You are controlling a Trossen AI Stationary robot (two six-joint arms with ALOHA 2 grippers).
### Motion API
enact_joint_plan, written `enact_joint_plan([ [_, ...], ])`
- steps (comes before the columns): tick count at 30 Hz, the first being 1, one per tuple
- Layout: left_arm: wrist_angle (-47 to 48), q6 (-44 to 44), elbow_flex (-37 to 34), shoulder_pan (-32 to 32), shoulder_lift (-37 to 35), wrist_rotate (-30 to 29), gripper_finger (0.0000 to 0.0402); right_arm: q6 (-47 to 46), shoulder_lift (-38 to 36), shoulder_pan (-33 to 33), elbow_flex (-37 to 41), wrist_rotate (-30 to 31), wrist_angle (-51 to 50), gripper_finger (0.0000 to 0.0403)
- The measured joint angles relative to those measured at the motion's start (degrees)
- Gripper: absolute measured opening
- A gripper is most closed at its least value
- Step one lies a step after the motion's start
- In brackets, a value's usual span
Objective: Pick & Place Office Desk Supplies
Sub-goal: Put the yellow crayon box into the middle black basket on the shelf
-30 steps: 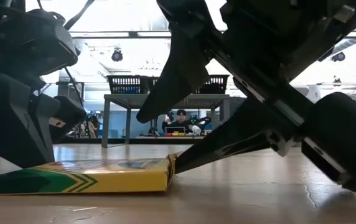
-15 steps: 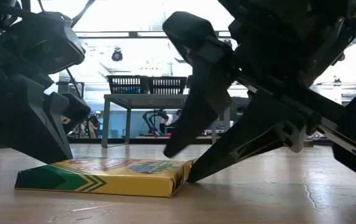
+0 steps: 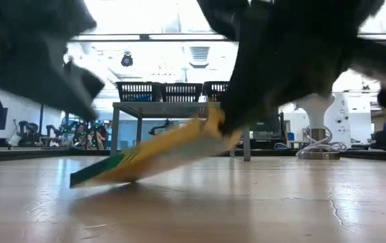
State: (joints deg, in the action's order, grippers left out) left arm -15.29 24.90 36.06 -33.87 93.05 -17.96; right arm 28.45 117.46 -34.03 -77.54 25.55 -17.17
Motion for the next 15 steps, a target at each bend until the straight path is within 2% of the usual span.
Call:
enact_joint_plan([
  [4,-2.9,-9.4,0.0,0.8,-4.4,-0.5,0.0006,5.8,-2.9,-0.1,-0.6,-0.1,-1.8,0.0009],
  [8,-10.9,-17.6,0.0,2.8,-4.2,1.3,0.0019,10.1,-5.9,-0.1,-0.9,-0.1,-1.4,0.0008],
  [11,-14.6,-17.6,0.1,6.2,-3.2,7.5,0.0054,14.1,-6.8,-0.1,-0.9,-0.1,-1.5,0.0008],
  [15,-19.4,-17.2,0.1,11.8,-0.4,20.2,0.012,17.7,-6.8,-0.1,-0.8,-0.1,-1.4,0.0008],
])
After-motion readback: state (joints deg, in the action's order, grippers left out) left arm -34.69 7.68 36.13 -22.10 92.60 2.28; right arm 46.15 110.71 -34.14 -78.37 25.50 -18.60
